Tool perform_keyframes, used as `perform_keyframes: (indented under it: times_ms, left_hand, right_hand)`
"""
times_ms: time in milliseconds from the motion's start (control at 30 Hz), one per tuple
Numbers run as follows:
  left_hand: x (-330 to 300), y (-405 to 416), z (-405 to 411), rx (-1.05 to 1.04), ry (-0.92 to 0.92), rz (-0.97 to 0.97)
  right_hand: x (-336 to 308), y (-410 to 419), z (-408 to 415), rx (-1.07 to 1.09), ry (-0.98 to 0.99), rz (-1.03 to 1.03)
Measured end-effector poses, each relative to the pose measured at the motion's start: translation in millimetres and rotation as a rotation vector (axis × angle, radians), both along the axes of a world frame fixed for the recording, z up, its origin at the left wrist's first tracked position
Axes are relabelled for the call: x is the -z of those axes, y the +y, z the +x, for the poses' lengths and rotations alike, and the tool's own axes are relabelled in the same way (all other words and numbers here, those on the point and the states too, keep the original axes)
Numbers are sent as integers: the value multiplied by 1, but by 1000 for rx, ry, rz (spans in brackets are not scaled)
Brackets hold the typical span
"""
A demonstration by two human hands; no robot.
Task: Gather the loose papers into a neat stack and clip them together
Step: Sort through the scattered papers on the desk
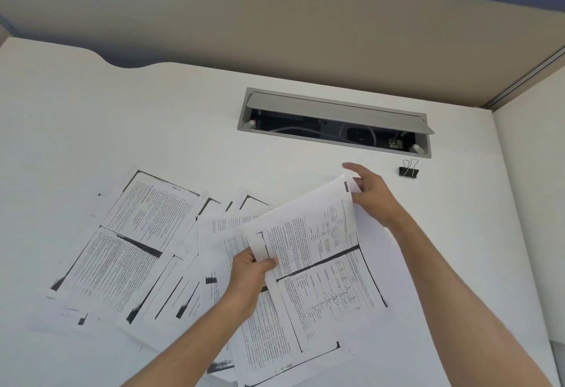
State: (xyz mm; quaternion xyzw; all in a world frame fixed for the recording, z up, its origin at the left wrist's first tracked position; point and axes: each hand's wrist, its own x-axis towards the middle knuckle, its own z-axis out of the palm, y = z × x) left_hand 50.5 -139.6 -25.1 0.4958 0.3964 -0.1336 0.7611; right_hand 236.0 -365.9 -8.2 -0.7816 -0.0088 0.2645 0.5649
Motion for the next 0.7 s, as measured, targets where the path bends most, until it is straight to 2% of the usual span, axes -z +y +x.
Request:
perform_keyframes:
  times_ms: [100,367,600,700]
  left_hand:
    - [-2,0,1,-11,-13,-27]
    - [-19,-4,2,14,-117,-99]
    - [-33,-7,-7,-35,-151,-86]
    - [-39,-5,-12,-33,-169,-84]
  right_hand:
    - [-25,-9,-13,-73,69,183]
    - [-52,-25,-46,-59,74,296]
    - [-52,-30,-87,-46,18,213]
    - [-47,-26,-107,52,24,173]
